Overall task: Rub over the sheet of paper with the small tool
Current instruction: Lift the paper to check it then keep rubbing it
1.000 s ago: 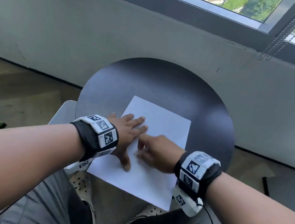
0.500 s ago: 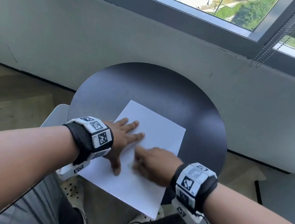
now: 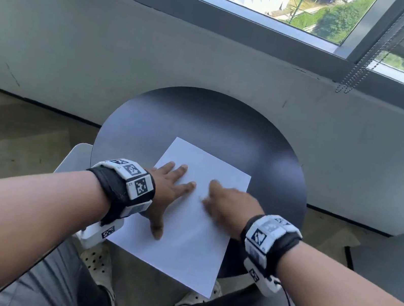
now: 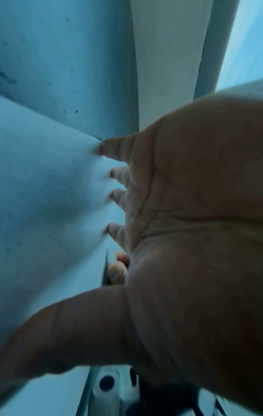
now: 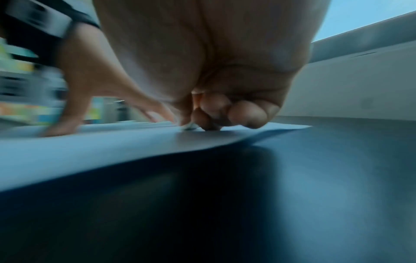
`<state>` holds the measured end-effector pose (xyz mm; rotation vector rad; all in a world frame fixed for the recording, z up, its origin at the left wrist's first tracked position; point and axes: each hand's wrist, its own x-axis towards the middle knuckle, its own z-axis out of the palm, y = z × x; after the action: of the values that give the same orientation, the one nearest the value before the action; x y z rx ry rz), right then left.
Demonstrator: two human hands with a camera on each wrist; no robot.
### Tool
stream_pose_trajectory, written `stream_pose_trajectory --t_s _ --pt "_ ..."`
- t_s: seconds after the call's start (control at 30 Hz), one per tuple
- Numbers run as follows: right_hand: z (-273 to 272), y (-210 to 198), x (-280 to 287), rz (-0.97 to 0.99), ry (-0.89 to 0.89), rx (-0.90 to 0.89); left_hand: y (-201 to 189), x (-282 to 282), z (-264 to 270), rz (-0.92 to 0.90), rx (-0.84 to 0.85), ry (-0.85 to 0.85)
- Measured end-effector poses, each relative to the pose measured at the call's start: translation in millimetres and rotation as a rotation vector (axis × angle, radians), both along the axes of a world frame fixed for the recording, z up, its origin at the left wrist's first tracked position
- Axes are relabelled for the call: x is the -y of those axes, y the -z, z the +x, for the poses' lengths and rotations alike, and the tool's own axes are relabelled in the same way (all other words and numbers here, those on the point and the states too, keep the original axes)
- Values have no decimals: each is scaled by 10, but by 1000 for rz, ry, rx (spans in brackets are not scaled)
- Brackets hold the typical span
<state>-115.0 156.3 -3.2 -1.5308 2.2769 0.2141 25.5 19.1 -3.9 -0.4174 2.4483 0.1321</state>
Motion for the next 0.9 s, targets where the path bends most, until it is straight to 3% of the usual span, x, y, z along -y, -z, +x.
stream_pose_trajectory --t_s 0.03,0.1,0.23,0.3,0.5,0.57,0.67,0.73,0.87,0.9 --pt "-118 6 31 -11 92 -18 -2 0 -2 3 0 -1" --pt "-110 11 32 -10 104 -43 5 -11 1 9 -11 -11" --pt "440 -77 -231 30 -215 128 88 -43 40 -7 -37 -11" --pt "449 -124 -282 91 -345 163 114 -51 58 -17 -35 -6" --pt "-201 -44 -137 12 36 -70 81 -84 47 -30 -35 6" --pt "42 -32 -205 9 -35 -10 73 -91 40 -56 -54 30" --pt "485 -98 -399 83 -318 182 39 -120 36 -87 -82 77" --pt "396 -91 -397 54 -379 147 28 -127 33 -69 -85 68" --pt "-145 12 -194 -40 66 6 37 -141 5 -54 -49 44" --pt "-159 36 -181 -50 108 -1 42 -144 -5 -55 -49 39"
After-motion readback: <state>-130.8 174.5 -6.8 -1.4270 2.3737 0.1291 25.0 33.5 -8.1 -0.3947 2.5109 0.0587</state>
